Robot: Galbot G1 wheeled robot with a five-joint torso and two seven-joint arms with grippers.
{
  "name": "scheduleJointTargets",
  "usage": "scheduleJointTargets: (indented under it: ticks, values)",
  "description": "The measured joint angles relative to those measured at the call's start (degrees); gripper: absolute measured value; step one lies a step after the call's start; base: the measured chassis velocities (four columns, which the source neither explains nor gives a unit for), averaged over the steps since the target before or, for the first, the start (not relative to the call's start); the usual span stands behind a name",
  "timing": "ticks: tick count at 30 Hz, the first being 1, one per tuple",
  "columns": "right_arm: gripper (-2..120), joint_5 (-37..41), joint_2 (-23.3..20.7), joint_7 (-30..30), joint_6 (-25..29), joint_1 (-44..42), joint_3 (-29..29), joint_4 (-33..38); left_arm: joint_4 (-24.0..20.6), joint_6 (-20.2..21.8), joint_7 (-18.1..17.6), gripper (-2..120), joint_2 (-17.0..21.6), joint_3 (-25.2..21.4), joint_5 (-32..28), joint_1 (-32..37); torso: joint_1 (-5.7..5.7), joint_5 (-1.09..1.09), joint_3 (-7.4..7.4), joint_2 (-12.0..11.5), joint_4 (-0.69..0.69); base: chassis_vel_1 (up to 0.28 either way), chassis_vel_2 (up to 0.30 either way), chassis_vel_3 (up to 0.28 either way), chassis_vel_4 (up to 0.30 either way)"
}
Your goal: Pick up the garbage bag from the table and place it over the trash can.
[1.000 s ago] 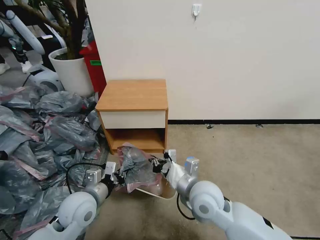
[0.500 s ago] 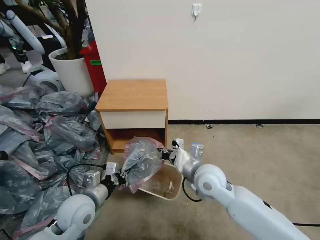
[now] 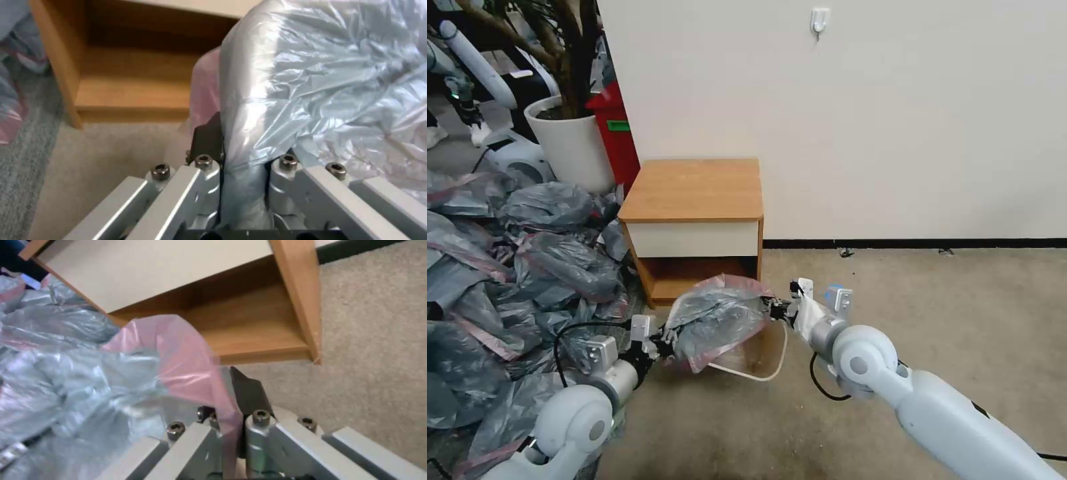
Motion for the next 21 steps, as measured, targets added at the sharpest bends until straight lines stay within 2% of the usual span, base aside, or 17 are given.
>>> scheduleJointTargets:
  ticks: [9,21]
  values:
    - [0,0.28,-1.57,-0.02,-0.47,-3.47,3.35,1.48,0.26,-1.90,0.09,10,-1.59,-1.46,-1.35,-0.73,0.00,0.01,0.00,0.00,0.00,0.000,0.000,0.000,0.000]
    - [3,0.32,-2.44,-0.24,-1.24,-8.90,7.10,2.78,0.59,-3.13,0.11,10,-6.18,-1.62,-3.33,-1.16,0.00,0.01,-0.01,-0.01,0.00,0.000,0.000,0.000,0.000]
